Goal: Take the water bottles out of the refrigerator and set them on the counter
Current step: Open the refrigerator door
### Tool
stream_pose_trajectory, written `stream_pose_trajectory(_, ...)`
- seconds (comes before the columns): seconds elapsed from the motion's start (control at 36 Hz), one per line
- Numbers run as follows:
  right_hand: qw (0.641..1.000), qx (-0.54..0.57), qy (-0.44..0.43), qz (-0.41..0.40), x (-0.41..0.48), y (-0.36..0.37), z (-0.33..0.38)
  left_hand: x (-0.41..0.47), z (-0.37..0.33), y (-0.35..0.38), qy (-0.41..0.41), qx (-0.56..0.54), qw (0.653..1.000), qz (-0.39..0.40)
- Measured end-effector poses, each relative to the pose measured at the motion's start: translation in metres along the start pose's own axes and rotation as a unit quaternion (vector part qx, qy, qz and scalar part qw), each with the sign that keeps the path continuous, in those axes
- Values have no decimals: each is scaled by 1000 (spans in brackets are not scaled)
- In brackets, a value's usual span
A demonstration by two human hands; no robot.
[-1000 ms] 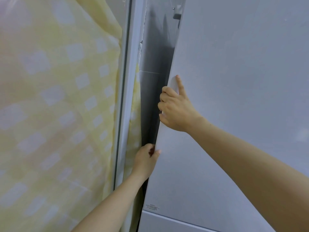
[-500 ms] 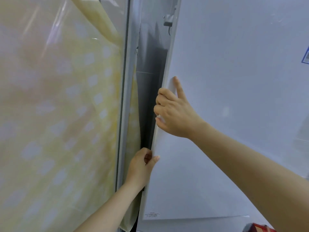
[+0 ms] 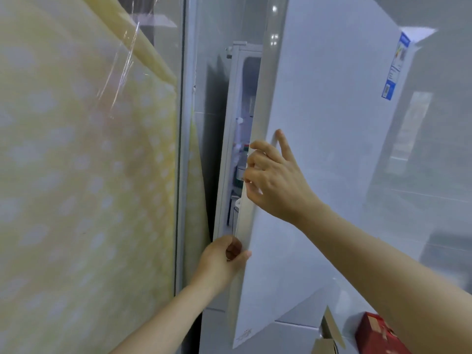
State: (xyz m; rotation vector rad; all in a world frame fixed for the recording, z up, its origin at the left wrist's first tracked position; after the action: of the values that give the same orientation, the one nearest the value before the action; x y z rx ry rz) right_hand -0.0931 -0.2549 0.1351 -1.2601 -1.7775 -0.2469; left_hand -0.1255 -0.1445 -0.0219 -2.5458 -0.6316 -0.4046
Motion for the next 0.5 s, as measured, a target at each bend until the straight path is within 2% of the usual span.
stream_pose_trajectory(0.08, 998, 13, 36, -42, -18, -26, 0, -23, -12, -2, 13, -1, 1000, 18)
stream_pose_trajectory(0.17, 990, 54, 112, -68, -35, -54, 1, -37, -22, -5, 32, 1, 999, 18)
stream_pose_trajectory(0.31, 951, 131, 263, -94, -57, -99, -4, -47, -43, -11, 71, 17, 997, 16)
stream_pose_trajectory(0.39, 924, 121, 352, -85, -77, -120, -10, -51, -58, -11, 91, 8, 996, 22)
stream_pose_trajectory(0.5, 915, 93, 384, -86, -101, -144, -17, -57, -74, -3, 109, 6, 993, 34)
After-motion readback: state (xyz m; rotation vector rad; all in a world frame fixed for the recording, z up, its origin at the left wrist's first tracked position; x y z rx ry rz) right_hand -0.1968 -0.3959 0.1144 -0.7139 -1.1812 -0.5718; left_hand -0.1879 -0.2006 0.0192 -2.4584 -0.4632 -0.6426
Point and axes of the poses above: each hand's wrist, its own x-axis towards the middle knuckle, its own y-axis out of the palm, z = x × y, the point moved 3 cm from there along x, towards the middle knuckle, and after that the axes turned 11 degrees about -z, right-handed, at the moved point
